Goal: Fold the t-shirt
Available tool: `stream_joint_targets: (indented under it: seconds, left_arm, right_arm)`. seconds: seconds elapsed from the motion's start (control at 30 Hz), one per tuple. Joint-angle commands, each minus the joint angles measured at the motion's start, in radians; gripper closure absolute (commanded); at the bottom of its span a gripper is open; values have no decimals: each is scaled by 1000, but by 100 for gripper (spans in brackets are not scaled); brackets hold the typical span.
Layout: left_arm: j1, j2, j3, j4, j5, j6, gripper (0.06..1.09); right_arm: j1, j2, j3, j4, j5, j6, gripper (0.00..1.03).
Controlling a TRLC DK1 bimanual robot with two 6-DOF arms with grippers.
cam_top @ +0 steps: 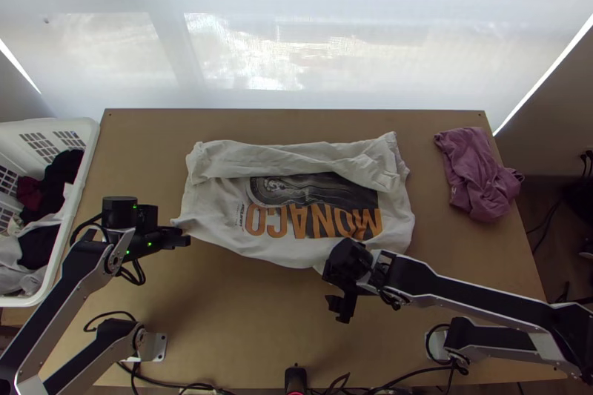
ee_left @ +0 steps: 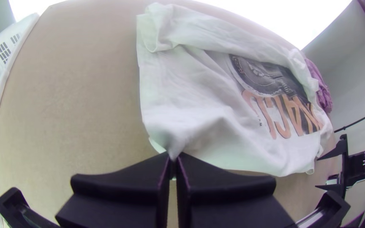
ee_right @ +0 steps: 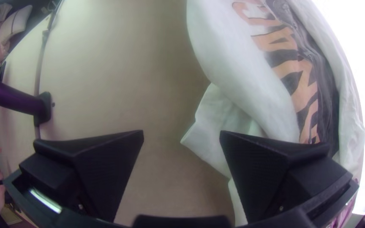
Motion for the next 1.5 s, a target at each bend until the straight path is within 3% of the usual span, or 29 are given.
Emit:
stream_joint_targets:
  seconds: [0.0, 0.07, 0.1, 0.2, 0.37, 0.53, 0.9, 1.47]
  left_arm:
    - [1, 3, 1, 3, 1, -1, 105]
    - [1, 4, 1, 3, 3, -1, 105]
    - [1, 4, 1, 3, 1, -3, 105]
    - [-1, 4, 1, 3, 3, -3, 105]
    - [-10, 9, 4, 3, 3, -3, 105]
    - [-11, 9, 8, 3, 3, -3, 105]
    - [-11, -16, 10, -10, 3, -3, 105]
    - [-19, -89, 2, -62, 3, 26, 105]
  right_arm:
    - [-11, 64, -22, 62, -2, 2, 20]
    - [-25, 77, -30, 80, -2, 2, 22]
    - [-31, 87, -32, 88, 0, 2, 29]
    - [-53, 97, -33, 112, -2, -1, 62]
    - [-114, 91, -38, 112, 1, -18, 100]
    - [-263, 28, -58, 97, 0, -20, 100]
    - [-564, -272, -81, -92, -5, -47, 100]
    - [-694, -624, -13, -363, -5, -29, 100]
